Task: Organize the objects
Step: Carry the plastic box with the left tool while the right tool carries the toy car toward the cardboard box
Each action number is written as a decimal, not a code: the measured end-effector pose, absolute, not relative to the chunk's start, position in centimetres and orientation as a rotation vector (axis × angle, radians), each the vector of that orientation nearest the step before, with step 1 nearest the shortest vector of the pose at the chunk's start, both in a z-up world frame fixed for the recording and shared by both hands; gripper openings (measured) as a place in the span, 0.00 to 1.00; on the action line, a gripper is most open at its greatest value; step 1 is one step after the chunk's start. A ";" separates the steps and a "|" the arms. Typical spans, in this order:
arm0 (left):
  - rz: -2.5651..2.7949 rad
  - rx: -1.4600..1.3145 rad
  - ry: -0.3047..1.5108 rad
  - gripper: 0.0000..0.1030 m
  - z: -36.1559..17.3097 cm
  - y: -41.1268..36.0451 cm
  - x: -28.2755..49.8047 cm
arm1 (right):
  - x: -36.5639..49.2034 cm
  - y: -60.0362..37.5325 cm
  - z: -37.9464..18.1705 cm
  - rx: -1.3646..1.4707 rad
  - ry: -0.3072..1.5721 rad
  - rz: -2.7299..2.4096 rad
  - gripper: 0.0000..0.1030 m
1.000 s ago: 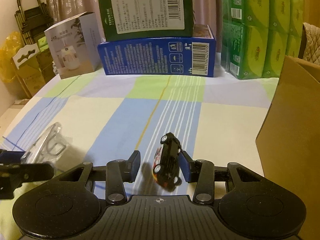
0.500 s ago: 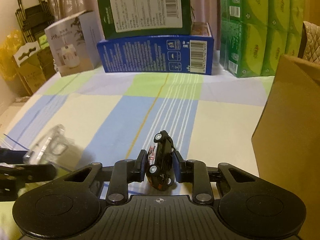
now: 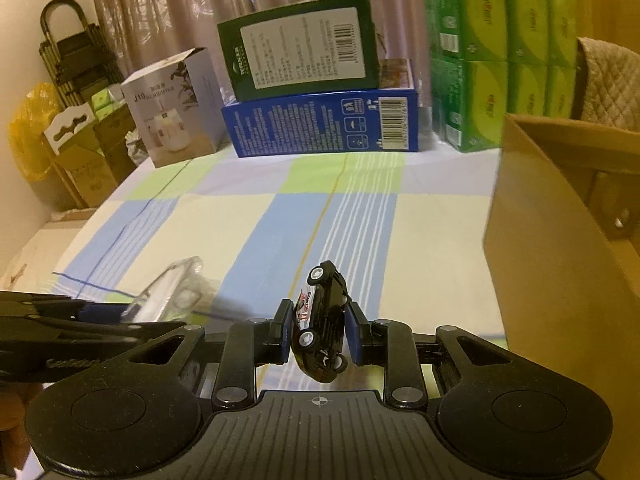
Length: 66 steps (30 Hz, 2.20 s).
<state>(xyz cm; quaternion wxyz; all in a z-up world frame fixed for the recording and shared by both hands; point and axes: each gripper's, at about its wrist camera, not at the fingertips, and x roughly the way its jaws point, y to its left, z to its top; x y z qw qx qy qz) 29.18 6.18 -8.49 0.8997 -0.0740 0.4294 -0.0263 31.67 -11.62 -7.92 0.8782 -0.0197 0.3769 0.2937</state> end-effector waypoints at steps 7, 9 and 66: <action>-0.044 -0.162 0.874 0.53 -6.8 5.2 26.2 | 27.2 -13.6 -6.7 -0.044 0.782 0.587 0.23; -0.037 -0.162 0.862 0.53 -6.2 4.9 25.0 | 26.1 -14.1 -6.2 -0.040 0.780 0.589 0.23; -0.060 -0.183 0.771 0.53 5.3 -7.8 8.2 | 12.9 -29.4 5.5 0.013 0.660 0.542 0.23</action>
